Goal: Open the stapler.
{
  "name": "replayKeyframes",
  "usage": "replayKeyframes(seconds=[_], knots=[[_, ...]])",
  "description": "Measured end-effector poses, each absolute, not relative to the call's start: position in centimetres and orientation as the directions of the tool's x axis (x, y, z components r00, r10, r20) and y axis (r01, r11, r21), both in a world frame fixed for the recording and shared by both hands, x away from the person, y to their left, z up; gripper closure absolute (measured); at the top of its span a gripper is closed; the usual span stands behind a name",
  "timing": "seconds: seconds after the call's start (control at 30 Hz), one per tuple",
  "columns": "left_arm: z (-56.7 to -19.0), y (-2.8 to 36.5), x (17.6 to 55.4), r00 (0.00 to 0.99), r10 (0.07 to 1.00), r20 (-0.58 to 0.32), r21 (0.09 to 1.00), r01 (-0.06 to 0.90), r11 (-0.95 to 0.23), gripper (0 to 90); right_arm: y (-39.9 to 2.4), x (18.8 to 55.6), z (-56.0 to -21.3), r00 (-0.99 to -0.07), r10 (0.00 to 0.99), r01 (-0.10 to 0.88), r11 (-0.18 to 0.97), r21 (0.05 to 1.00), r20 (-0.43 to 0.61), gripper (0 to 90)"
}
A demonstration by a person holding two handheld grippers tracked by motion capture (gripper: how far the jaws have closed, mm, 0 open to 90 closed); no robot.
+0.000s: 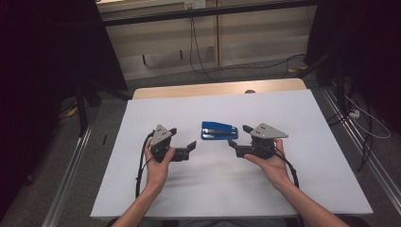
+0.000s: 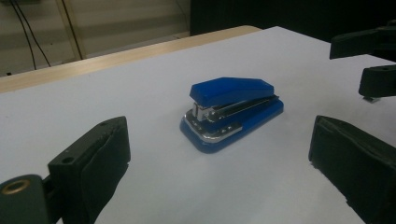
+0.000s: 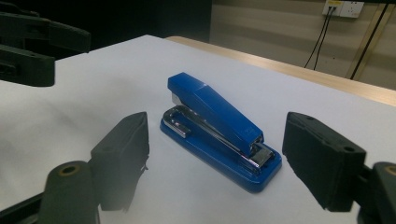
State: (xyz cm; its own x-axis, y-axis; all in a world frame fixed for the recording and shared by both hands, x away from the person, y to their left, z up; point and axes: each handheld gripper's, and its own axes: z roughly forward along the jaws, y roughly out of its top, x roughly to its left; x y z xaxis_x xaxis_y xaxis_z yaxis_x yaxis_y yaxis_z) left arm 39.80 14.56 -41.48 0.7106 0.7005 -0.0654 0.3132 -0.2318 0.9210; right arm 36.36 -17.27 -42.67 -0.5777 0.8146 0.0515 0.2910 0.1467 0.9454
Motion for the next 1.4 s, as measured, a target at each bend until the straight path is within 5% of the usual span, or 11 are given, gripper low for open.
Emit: replayKeyframes(seconds=[0.7,1.03,1.27,1.4], knots=[[-41.0,12.0,43.4,0.717,0.697,-0.033,0.921,0.292,-0.257,5.8,-15.7,38.9,-42.5,-0.627,0.773,0.312,0.142,0.939,0.092,47.3],[-42.1,12.6,43.8,0.714,0.699,-0.032,0.905,0.318,-0.283,5.2,-15.3,39.2,-43.3,-0.645,0.759,0.317,0.159,0.935,0.090,65.8],[-42.3,12.5,43.9,0.723,0.688,-0.062,0.896,0.345,-0.281,5.4,-15.3,39.1,-43.5,-0.652,0.754,0.305,0.171,0.937,0.075,88.7],[-42.4,12.0,43.7,0.733,0.679,-0.032,0.888,0.332,-0.317,7.6,-15.4,39.3,-43.8,-0.652,0.754,0.320,0.176,0.931,0.082,90.0]])
